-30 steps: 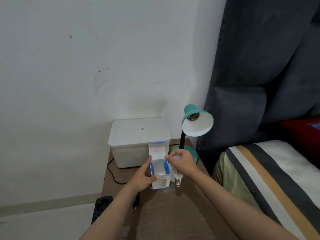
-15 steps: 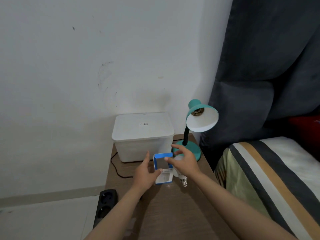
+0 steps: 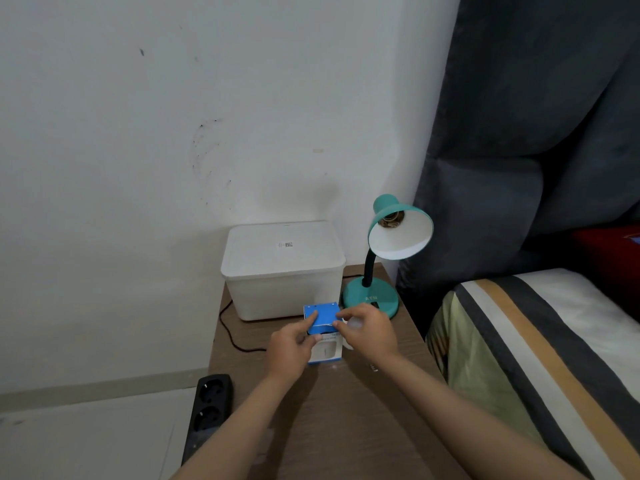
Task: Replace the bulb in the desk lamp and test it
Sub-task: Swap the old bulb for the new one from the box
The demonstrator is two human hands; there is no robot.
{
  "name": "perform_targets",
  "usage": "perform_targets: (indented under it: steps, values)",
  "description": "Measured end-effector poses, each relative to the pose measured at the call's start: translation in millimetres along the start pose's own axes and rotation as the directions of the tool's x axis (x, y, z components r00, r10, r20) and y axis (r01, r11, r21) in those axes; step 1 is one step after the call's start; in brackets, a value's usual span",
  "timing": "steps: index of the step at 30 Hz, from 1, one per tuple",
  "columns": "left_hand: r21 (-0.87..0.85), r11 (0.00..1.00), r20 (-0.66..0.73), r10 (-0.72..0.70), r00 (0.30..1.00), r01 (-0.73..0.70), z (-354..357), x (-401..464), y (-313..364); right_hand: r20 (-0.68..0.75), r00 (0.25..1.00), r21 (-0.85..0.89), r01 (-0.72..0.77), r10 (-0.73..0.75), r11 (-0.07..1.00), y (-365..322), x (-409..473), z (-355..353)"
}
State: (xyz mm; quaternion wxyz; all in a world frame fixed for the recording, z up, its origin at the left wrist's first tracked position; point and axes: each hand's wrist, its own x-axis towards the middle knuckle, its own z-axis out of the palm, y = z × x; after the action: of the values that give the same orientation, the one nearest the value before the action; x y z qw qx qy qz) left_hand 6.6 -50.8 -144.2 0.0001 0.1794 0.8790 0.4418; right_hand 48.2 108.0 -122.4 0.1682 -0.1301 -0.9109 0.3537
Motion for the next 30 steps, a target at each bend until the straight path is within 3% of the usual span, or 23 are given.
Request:
perform_targets:
  steps: [12, 20, 30]
  values:
    - [-0.039, 0.999, 0.020, 0.014, 1.000, -0.013, 0, 6, -4, -0.009, 0.999, 0.051, -0.043, 0.043, 0.998, 3, 1, 6]
    - [0.083, 0.994, 0.030, 0.069, 0.997, -0.072, 0, 9, -4, -0.021, 0.985, 0.195, -0.165, 0.172, 0.967, 3, 1, 11]
    - [0.112, 0.992, 0.067, 0.051, 0.996, -0.058, 2, 7, -3, 0.001, 0.981, 0.256, -0.187, 0.194, 0.948, 5, 0, 14]
